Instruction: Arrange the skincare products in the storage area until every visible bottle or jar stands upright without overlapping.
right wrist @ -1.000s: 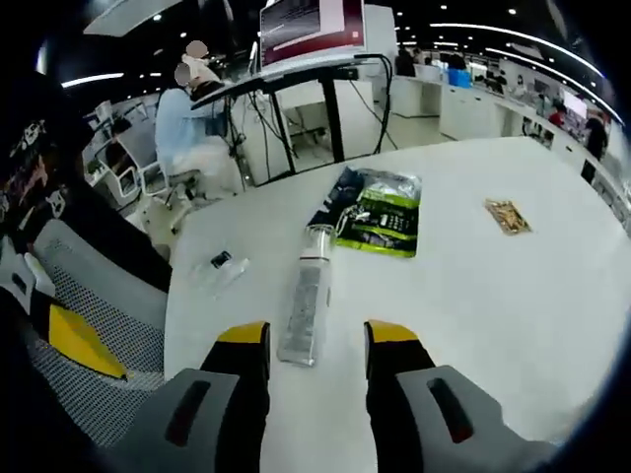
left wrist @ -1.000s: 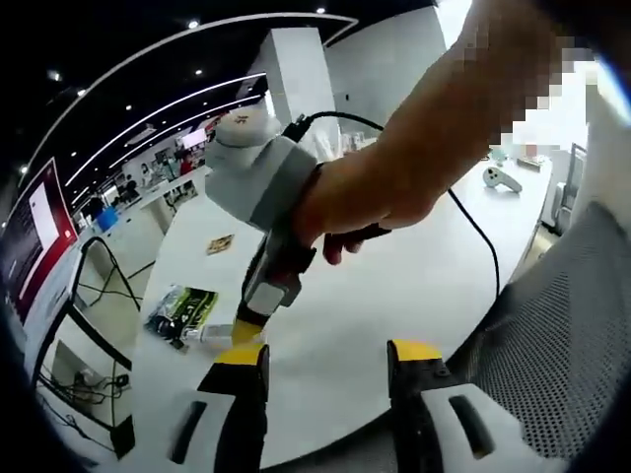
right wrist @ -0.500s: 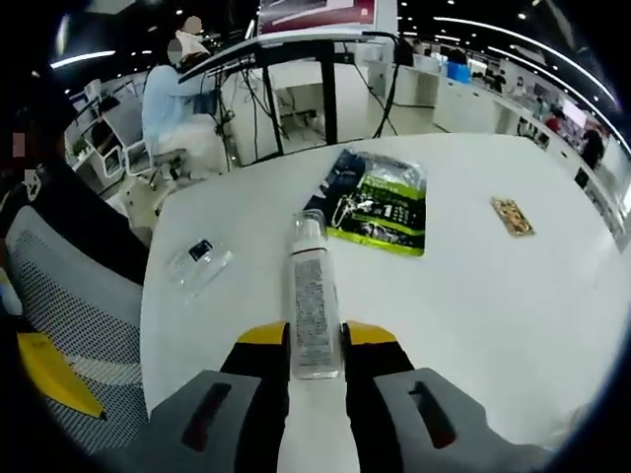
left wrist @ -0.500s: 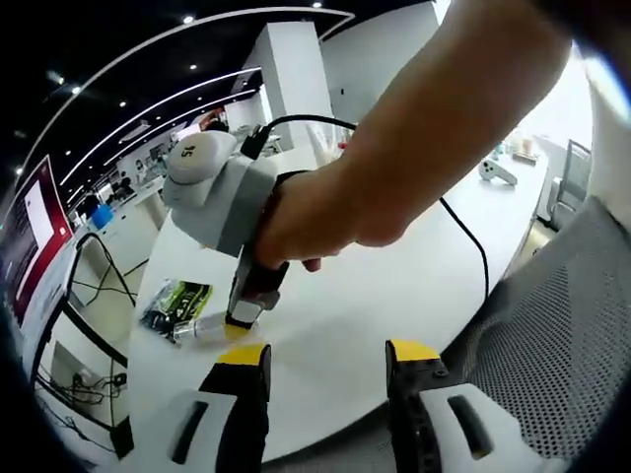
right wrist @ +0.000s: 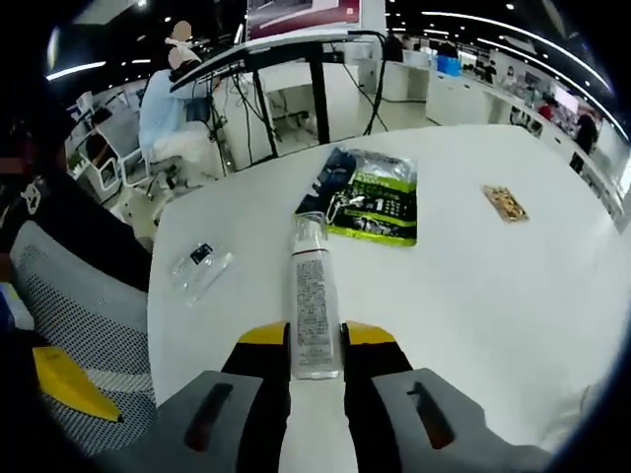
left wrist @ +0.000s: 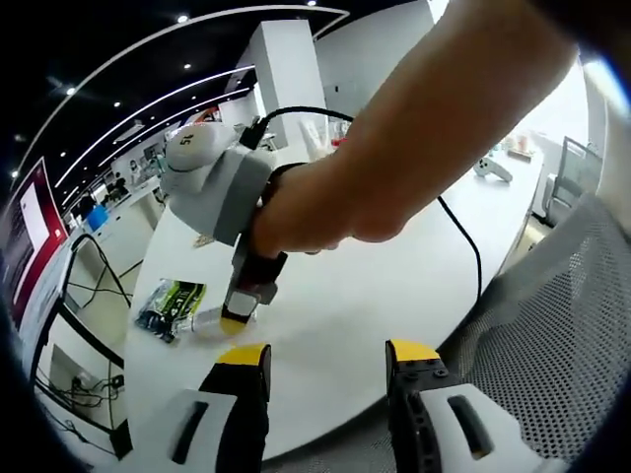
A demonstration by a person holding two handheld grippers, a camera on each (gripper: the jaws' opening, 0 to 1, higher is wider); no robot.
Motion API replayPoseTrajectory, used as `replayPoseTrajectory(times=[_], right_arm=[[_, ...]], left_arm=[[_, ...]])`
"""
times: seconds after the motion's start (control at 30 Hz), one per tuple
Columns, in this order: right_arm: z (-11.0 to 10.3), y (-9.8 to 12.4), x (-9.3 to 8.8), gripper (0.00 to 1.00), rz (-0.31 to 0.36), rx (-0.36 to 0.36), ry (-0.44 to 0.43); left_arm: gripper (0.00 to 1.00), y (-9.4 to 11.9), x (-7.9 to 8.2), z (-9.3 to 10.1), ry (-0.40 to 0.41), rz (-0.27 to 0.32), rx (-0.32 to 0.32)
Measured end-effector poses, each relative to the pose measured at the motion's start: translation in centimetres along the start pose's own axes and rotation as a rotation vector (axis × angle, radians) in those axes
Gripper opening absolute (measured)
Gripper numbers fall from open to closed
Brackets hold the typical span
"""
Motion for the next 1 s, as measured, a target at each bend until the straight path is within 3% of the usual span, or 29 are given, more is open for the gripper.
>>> replayPoseTrajectory(times=[0.1, 0.23, 0.6, 0.8, 1.0], right_arm=[[-0.6, 2.3, -0.4, 0.17, 0.042, 0.004, -0.034], [-0.7, 4.9, -1.8, 0.17, 0.140, 0.013, -0.151], [-5.0, 12.6, -7.7, 0.17, 0.310, 0.061, -0.295], [-7.1, 15.3, -8.9, 0.17, 0.361, 0.089, -0.282], [-7.3, 16.7, -9.7, 0.17, 0.416, 0.100, -0.340]], left_arm=[[0.48, 0.0, 0.0, 0.0, -0.004, -0.003, -0.006], [0.48, 0.2, 0.1, 0.0, -0.004, 0.003, -0.005], [0.53, 0.5, 0.6, 0.3, -0.014, 0.027, -0.009], [0.55, 0.6, 1.2, 0.3, 0.011, 0.062, -0.007], [0.55, 0.6, 1.3, 0.3, 0.020, 0.073, 0.001]])
Point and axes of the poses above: the point that each gripper's makers call its tool centre point, and the gripper's own axes: y roughly backward along the fingers, z roughly to its right, x roughly out of its top, the point moved 10 cm from there along y, roughly backward along the fingers, and after that the axes turned 8 degrees about x, right-handed, at the moved point
